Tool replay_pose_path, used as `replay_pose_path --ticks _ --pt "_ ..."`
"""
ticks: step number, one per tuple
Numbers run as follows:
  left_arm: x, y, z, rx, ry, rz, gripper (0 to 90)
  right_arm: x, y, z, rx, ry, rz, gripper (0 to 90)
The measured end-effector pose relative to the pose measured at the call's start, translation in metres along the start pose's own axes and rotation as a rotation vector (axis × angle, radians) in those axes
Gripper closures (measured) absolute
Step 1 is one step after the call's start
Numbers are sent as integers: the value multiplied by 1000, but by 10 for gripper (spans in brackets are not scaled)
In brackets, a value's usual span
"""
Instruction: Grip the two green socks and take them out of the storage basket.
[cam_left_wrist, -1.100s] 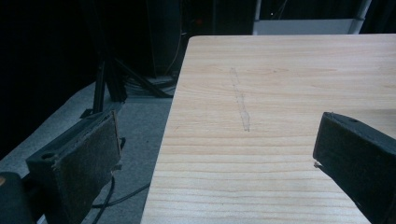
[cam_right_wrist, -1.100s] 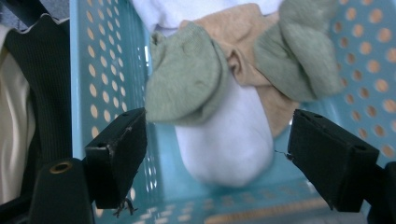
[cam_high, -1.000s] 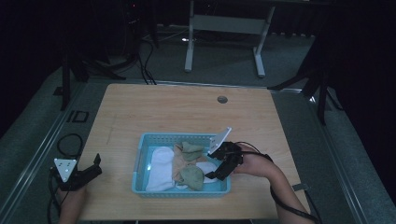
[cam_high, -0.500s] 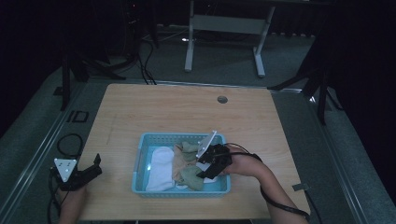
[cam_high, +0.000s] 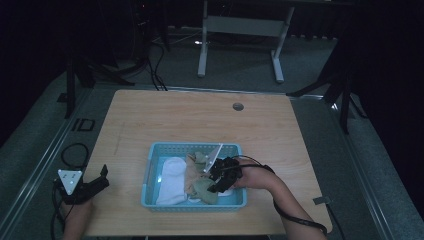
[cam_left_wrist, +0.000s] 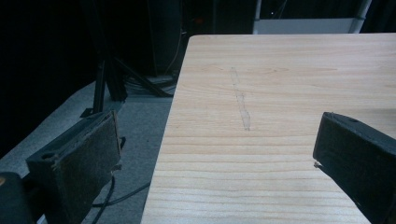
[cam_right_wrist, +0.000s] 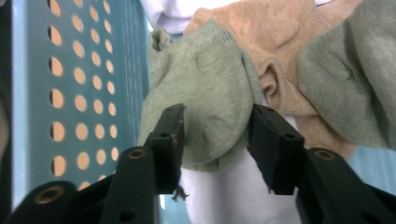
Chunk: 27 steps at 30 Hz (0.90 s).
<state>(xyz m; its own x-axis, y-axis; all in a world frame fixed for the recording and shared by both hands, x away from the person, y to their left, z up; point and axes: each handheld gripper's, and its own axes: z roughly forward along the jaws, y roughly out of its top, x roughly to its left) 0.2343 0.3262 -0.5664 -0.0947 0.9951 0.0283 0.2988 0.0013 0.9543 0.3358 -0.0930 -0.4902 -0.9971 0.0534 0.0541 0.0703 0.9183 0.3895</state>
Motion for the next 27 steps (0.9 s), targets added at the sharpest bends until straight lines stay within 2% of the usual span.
replay_pose_path --ticks 4,8,12,15,23,27 --pt "0 0 0 0 1 0 4 0 0 2 19 -34 -30 676" --pt "0 0 0 0 2 1 4 0 1 0 14 -45 -27 793" --pt "0 0 0 2 2 2 4 3 4 -3 13 -50 -29 817" --pt "0 0 0 2 2 1 4 7 8 -8 -5 -57 -48 834" --pt "0 0 0 2 3 1 4 8 11 -19 -27 -49 -51 837" --pt "0 0 0 3 3 1 4 7 11 -31 -54 -81 -52 837"
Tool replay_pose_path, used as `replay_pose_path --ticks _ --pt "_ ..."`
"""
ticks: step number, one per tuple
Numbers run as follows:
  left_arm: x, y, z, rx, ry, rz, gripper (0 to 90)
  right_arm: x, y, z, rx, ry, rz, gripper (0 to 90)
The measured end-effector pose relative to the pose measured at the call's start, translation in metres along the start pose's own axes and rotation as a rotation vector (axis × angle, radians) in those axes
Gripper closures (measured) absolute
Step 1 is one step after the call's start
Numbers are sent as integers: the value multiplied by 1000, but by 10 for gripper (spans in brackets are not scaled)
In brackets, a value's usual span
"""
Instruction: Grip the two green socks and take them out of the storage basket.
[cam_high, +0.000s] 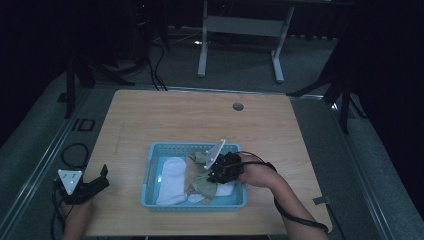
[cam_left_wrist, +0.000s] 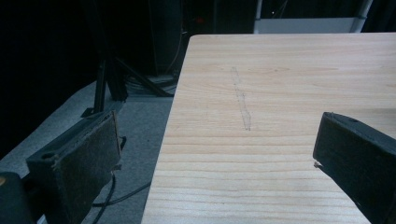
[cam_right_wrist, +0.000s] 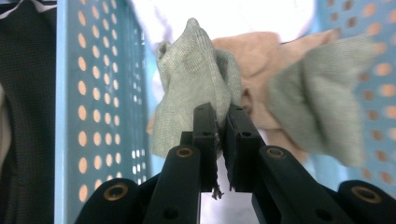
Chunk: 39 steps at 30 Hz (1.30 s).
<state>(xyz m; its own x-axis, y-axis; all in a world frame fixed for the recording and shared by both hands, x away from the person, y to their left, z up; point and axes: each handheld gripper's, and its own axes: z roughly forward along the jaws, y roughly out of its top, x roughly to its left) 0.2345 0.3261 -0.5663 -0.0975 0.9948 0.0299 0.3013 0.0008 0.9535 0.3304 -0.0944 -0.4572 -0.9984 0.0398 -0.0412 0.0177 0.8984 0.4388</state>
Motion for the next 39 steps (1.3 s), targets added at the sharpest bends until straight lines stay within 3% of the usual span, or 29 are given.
replay_pose_path --ticks 12,23,31,39 --pt "0 0 0 1 3 0 3 -7 -1 -45 -79 -76 26 837" --pt "0 0 0 3 5 1 4 -13 -9 -90 -164 -112 66 837" --pt "0 0 1 6 6 1 4 -16 -27 -121 -209 -160 120 837" --pt "-1 0 1 6 8 1 4 -23 -50 -136 -214 -212 178 837"
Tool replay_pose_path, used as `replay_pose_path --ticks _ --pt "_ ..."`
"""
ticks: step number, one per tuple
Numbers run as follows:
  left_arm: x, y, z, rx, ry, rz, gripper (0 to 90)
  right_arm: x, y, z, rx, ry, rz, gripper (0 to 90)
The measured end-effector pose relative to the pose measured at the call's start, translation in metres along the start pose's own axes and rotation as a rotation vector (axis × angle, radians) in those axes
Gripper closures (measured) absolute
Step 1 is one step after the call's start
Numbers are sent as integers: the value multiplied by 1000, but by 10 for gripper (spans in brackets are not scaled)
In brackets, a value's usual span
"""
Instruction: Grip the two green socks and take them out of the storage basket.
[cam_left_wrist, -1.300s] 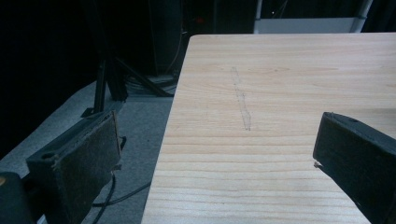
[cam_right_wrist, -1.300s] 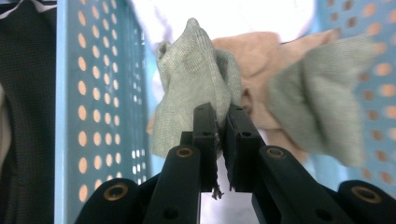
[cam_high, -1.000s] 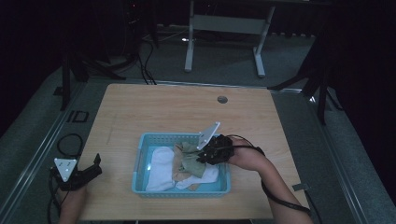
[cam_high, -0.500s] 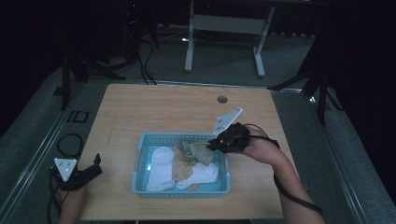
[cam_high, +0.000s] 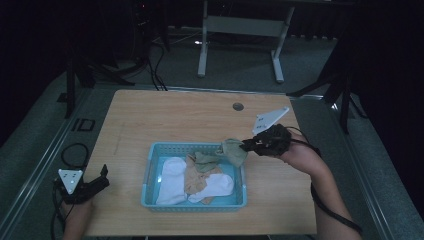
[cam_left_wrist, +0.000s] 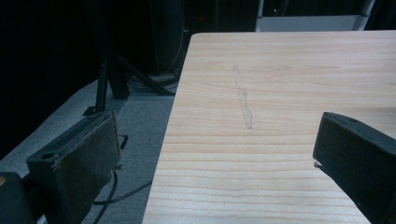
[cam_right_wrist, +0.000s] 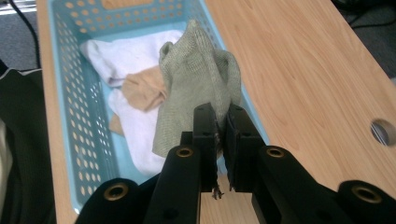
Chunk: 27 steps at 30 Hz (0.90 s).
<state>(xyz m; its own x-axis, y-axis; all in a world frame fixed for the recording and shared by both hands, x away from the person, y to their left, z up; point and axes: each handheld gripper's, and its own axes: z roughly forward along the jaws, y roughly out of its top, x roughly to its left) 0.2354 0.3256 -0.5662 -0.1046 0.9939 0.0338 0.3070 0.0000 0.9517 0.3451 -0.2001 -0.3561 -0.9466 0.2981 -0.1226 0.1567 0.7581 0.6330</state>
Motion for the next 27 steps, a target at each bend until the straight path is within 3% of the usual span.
replay_pose_path --ticks 13,20,27 --pt "0 0 0 3 2 2 4 -27 -60 -11 28 -86 150 835" --pt "0 0 0 5 3 2 4 -40 -105 6 81 -102 274 844" --pt "0 0 0 4 4 2 4 -43 -149 33 142 -67 348 862"
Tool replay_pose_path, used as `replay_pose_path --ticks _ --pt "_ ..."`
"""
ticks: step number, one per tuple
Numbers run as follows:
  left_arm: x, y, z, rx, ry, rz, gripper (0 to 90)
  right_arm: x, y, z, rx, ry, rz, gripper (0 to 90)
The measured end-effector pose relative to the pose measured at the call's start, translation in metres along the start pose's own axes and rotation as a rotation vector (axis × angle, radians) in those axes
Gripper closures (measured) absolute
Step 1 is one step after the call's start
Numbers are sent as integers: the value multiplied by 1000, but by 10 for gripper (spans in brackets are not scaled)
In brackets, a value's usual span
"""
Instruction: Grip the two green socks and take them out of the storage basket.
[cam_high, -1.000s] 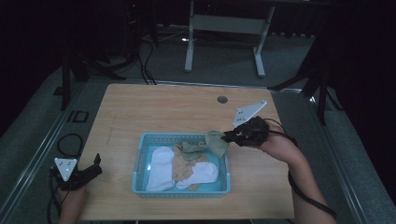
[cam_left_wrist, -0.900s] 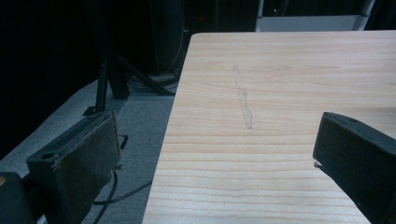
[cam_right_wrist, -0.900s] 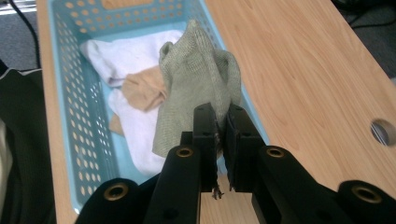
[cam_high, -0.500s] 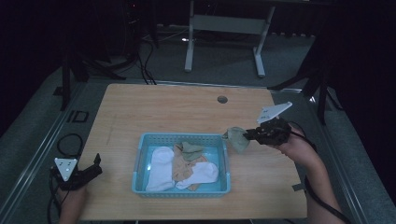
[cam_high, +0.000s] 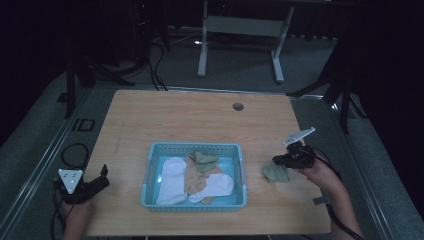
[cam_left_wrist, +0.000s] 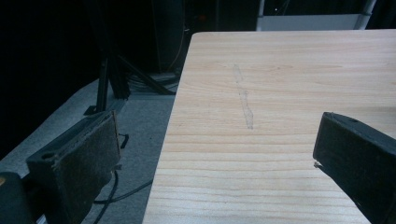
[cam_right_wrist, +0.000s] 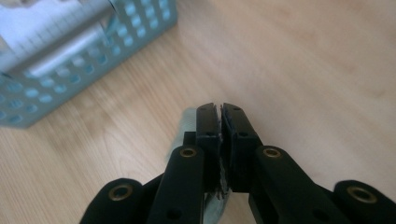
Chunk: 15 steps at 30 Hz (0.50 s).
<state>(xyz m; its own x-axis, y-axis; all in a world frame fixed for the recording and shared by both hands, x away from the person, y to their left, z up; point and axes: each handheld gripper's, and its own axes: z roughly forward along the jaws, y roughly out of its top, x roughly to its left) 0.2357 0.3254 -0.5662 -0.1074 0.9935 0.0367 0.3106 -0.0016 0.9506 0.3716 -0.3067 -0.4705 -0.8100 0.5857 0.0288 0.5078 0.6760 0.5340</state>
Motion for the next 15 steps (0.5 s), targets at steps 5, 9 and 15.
replay_pose_path --ticks 5,9,15 --pt "0 0 0 0 1 1 4 -6 -12 10 39 0 33 809" --pt "0 0 0 -1 1 -1 4 -10 -18 13 59 -12 59 667" --pt "0 0 0 0 1 0 4 -11 -20 8 43 29 75 476"
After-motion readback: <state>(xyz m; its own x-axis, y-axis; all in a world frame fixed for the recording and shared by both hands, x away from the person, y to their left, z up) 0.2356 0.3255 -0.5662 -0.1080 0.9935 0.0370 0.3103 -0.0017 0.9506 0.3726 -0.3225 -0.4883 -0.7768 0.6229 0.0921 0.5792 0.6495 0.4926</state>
